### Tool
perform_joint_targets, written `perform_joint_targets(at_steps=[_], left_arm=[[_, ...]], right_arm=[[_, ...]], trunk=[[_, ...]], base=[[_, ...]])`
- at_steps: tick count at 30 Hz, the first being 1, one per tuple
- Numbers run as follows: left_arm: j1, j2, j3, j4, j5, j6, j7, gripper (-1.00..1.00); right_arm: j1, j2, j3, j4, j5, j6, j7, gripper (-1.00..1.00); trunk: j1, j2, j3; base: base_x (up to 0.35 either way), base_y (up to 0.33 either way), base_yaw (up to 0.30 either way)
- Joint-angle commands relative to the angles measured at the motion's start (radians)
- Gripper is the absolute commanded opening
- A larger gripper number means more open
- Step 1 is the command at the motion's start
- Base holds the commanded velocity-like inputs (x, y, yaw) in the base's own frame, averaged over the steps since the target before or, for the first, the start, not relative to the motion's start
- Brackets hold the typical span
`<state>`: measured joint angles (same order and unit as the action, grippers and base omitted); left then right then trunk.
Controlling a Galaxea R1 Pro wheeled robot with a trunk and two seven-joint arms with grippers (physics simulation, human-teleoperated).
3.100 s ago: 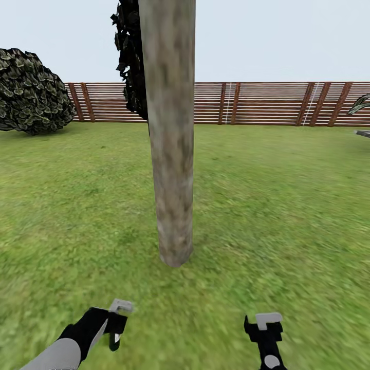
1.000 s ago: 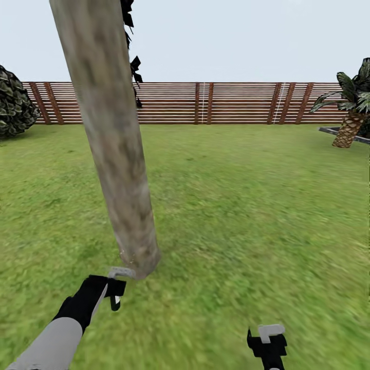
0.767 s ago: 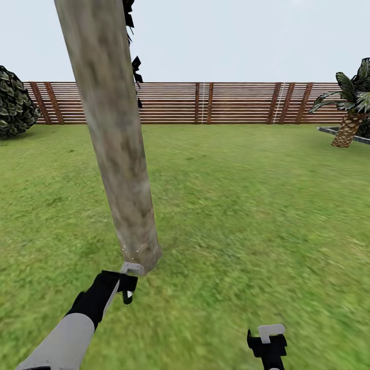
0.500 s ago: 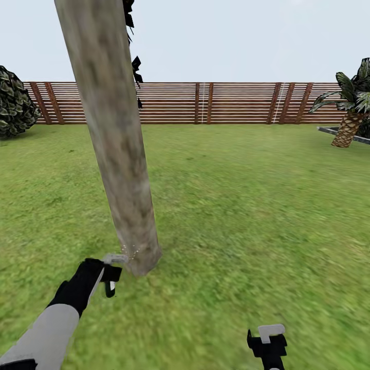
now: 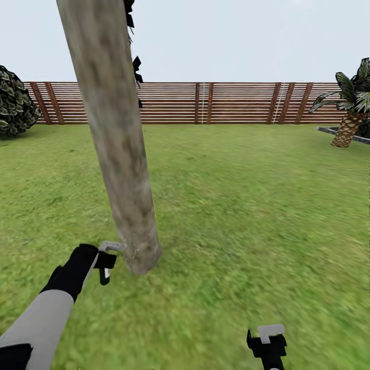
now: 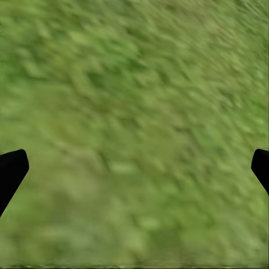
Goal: In the garden, pick up the pesticide atomizer on the floor and spray pesticide onto both trees until each tree trunk is fully covered.
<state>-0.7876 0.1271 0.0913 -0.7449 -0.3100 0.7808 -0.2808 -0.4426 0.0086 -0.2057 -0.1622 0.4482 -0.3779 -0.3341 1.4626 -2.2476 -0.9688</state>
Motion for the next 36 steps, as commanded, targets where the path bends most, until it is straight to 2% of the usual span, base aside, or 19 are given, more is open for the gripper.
perform_joint_targets(at_steps=[1,3,4,6,8,9,12,13,15,18,20,24,25,27,30,36], left_arm=[[-0.001,-0.005,0.002,-0.002,-0.015,0.002,-0.011,-1.00],[-0.003,-0.034,0.000,-0.003,-0.015,0.001,-0.013,-1.00],[-0.003,-0.070,-0.001,-0.003,-0.018,0.001,-0.013,-1.00],[-0.008,-0.105,-0.006,-0.011,-0.020,0.003,-0.012,-1.00],[-0.017,-0.115,-0.015,-0.032,-0.021,0.009,-0.013,-1.00],[-0.025,-0.114,-0.019,-0.070,-0.021,0.048,-0.014,-1.00],[-0.046,-0.105,-0.019,-0.130,-0.023,0.111,-0.014,-1.00],[-0.055,-0.085,-0.016,-0.159,-0.023,0.133,-0.015,-1.00],[-0.059,-0.027,-0.013,-0.178,-0.015,0.144,-0.016,-1.00],[-0.059,0.002,-0.012,-0.181,-0.013,0.146,-0.017,-1.00],[-0.054,-0.008,-0.018,-0.183,-0.014,0.148,-0.017,-1.00],[-0.061,-0.091,-0.029,-0.185,-0.016,0.151,-0.016,-1.00],[-0.062,-0.101,-0.029,-0.187,-0.016,0.152,-0.016,-1.00],[-0.061,-0.106,-0.030,-0.189,-0.017,0.153,-0.015,-1.00],[-0.059,-0.099,-0.028,-0.191,-0.018,0.153,-0.015,-1.00],[-0.052,-0.092,-0.021,-0.214,-0.024,0.153,-0.010,-1.00]], right_arm=[[-0.001,0.001,-0.008,0.001,0.010,-0.003,-0.003,1.00],[-0.001,0.001,-0.008,0.001,0.010,-0.003,-0.003,1.00],[-0.001,0.001,-0.008,0.001,0.010,-0.003,-0.003,1.00],[-0.001,0.001,-0.008,0.001,0.010,-0.003,-0.003,1.00],[-0.001,0.001,-0.008,0.001,0.010,-0.003,-0.003,1.00],[-0.001,0.001,-0.008,0.001,0.010,-0.003,-0.003,1.00],[-0.001,0.001,-0.008,0.001,0.010,-0.003,-0.003,1.00],[-0.001,0.001,-0.008,0.001,0.010,-0.003,-0.003,1.00],[-0.001,0.001,-0.008,0.001,0.010,-0.003,-0.003,1.00],[-0.001,0.001,-0.008,0.001,0.010,-0.003,-0.003,1.00],[-0.001,0.001,-0.008,0.001,0.010,-0.003,-0.003,1.00],[-0.001,0.001,-0.008,0.001,0.010,-0.003,-0.003,1.00],[-0.001,0.001,-0.008,0.001,0.010,-0.003,-0.003,1.00],[-0.001,0.001,-0.008,0.001,0.010,-0.004,-0.003,1.00],[-0.001,0.001,-0.008,0.001,0.010,-0.004,-0.003,1.00],[-0.001,0.001,-0.009,0.001,0.010,-0.004,-0.003,1.00]], trunk=[[-0.001,0.000,-0.001],[-0.001,0.000,-0.001],[-0.001,0.000,-0.001],[-0.001,0.000,-0.001],[-0.001,0.000,-0.001],[-0.001,0.000,-0.001],[-0.001,0.000,-0.001],[-0.001,0.000,-0.001],[-0.001,0.000,-0.001],[-0.001,0.000,-0.001],[-0.001,0.000,-0.001],[-0.001,0.000,-0.001],[-0.001,0.000,-0.001],[-0.001,0.000,-0.001],[-0.001,0.000,-0.001],[-0.001,0.000,-0.001]], base=[[-0.274,0.058,0.000],[-0.275,0.052,0.000],[-0.106,0.017,0.000],[-0.051,0.008,0.000],[-0.018,0.003,0.000],[-0.005,0.001,0.000],[-0.002,0.000,0.000],[0.000,0.000,0.000],[0.000,0.000,0.000],[0.000,0.000,0.000],[0.000,0.000,0.000],[0.000,0.000,0.084],[0.000,0.000,0.239],[0.000,0.000,0.257],[0.000,0.000,0.235],[0.000,-0.151,0.039]])
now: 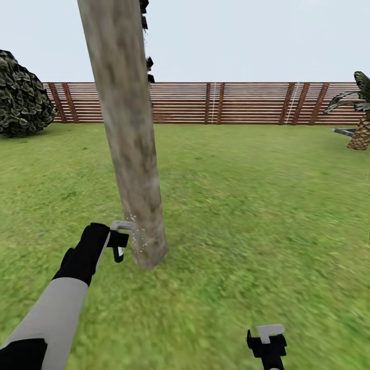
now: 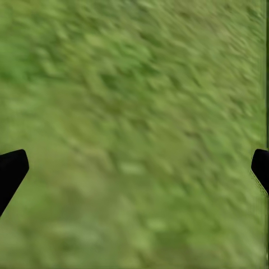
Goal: In the garden, pick up the pesticide atomizer on the floor and spray pesticide onto both trees until each tree trunk is fully covered.
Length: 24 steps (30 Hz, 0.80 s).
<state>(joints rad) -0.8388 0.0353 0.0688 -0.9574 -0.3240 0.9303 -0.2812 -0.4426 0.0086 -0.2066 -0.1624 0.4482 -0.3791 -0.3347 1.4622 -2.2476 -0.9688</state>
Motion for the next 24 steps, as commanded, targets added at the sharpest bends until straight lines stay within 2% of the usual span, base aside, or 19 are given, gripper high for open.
perform_joint_targets(at_steps=[1,21,24], left_arm=[[0.000,0.000,0.002,-0.003,-0.010,0.003,-0.008,-1.00],[0.006,0.003,0.008,-0.029,-0.012,-0.001,0.003,-1.00],[0.006,0.032,0.009,-0.027,-0.012,-0.001,0.020,-1.00]], right_arm=[[-0.001,0.001,-0.008,0.001,0.010,-0.003,-0.003,1.00],[-0.001,0.001,-0.007,0.001,0.010,-0.003,-0.003,1.00],[-0.001,0.001,-0.007,0.001,0.010,-0.003,-0.003,1.00]], trunk=[[0.000,0.000,-0.001],[0.000,0.000,-0.001],[0.000,0.000,-0.001]], base=[[0.000,-0.263,0.001],[0.000,-0.273,0.017],[0.000,-0.274,0.254]])
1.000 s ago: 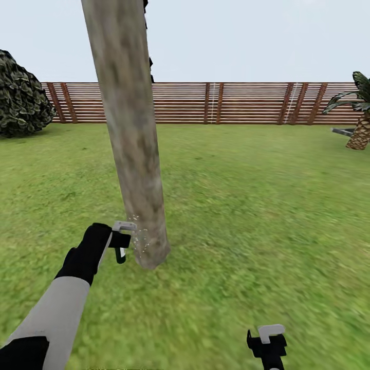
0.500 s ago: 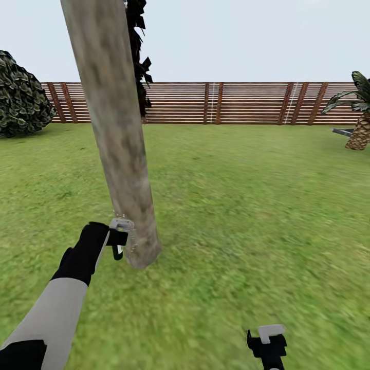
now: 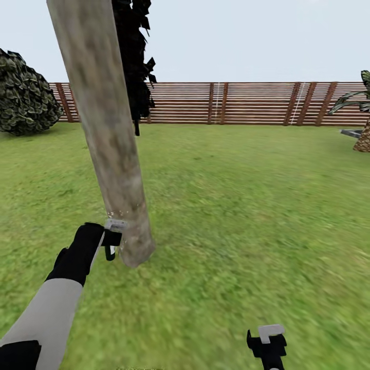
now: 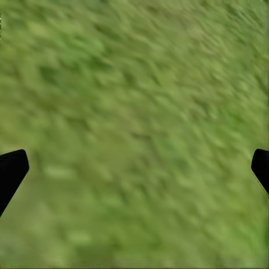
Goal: In the garden, pick up the pesticide atomizer on the floor and spray pesticide onto both trees until each tree trunk is fully covered.
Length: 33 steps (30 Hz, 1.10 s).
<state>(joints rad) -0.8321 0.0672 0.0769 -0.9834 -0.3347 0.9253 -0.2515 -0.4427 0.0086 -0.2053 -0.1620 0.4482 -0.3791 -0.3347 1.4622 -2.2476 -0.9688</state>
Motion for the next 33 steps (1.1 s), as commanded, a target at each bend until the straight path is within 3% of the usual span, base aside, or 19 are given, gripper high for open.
perform_joint_targets(at_steps=[1,6,11,26,33], left_arm=[[0.000,0.006,0.001,0.002,-0.001,0.004,-0.006,-1.00],[0.001,0.022,0.028,0.007,0.000,0.003,0.000,-1.00],[0.001,0.015,0.037,0.009,0.000,0.003,0.000,-1.00],[-0.001,0.011,0.038,0.009,-0.001,0.003,0.001,-1.00],[0.003,0.023,0.042,0.016,-0.001,0.003,0.003,-1.00]], right_arm=[[-0.001,0.001,-0.008,0.001,0.010,-0.003,-0.003,1.00],[-0.001,0.001,-0.008,0.001,0.010,-0.003,-0.003,1.00],[-0.001,0.001,-0.008,0.001,0.010,-0.003,-0.003,1.00],[-0.001,0.000,-0.009,0.001,0.010,-0.002,-0.004,1.00],[-0.001,0.001,-0.009,0.000,0.010,-0.002,-0.005,1.00]], trunk=[[0.000,0.000,-0.001],[0.000,0.000,-0.001],[0.000,0.000,-0.001],[0.000,0.000,-0.001],[0.000,0.000,-0.001]], base=[[0.000,-0.274,0.273],[0.055,-0.274,0.276],[0.150,-0.265,0.255],[0.101,-0.264,0.012],[0.005,-0.269,0.000]])
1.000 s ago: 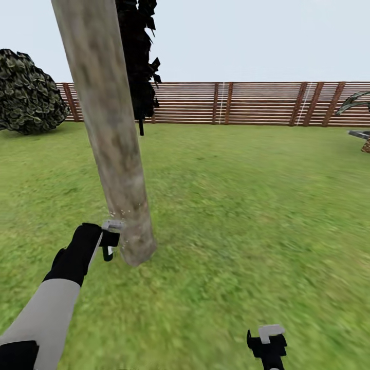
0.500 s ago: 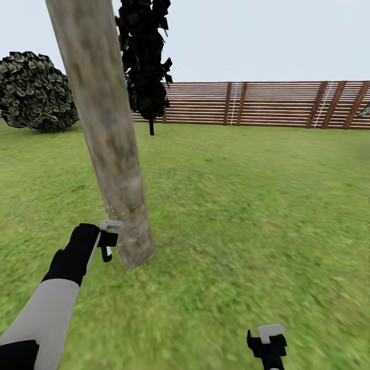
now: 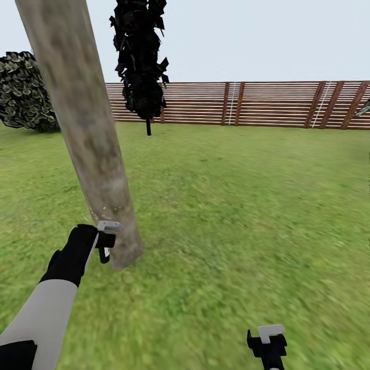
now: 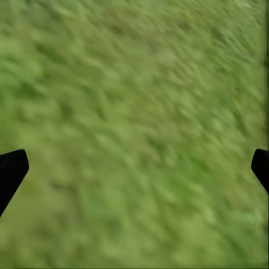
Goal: In the garden, pick up the pesticide atomizer on the floor and spray pesticide onto both trees until each tree trunk is fully covered.
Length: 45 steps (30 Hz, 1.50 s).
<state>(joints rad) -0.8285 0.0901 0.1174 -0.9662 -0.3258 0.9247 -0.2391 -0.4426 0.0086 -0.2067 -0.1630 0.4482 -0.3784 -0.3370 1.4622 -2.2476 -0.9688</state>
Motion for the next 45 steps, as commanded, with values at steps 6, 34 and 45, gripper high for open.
perform_joint_targets(at_steps=[6,34,45], left_arm=[[0.029,0.002,0.007,0.000,-0.007,-0.008,0.087,-1.00],[0.124,0.004,0.159,0.181,0.038,-0.194,0.123,-1.00],[0.124,-0.002,0.199,0.340,0.043,-0.348,0.237,-1.00]], right_arm=[[-0.001,0.000,-0.008,0.000,0.010,-0.004,-0.004,1.00],[-0.001,0.001,-0.008,0.000,0.010,-0.004,-0.004,1.00],[-0.001,0.001,-0.007,0.000,0.010,-0.004,-0.004,1.00]], trunk=[[0.000,0.000,-0.001],[0.000,0.000,-0.001],[0.000,0.000,-0.001]], base=[[0.000,-0.270,0.016],[0.103,-0.171,0.081],[0.000,0.000,0.218]])
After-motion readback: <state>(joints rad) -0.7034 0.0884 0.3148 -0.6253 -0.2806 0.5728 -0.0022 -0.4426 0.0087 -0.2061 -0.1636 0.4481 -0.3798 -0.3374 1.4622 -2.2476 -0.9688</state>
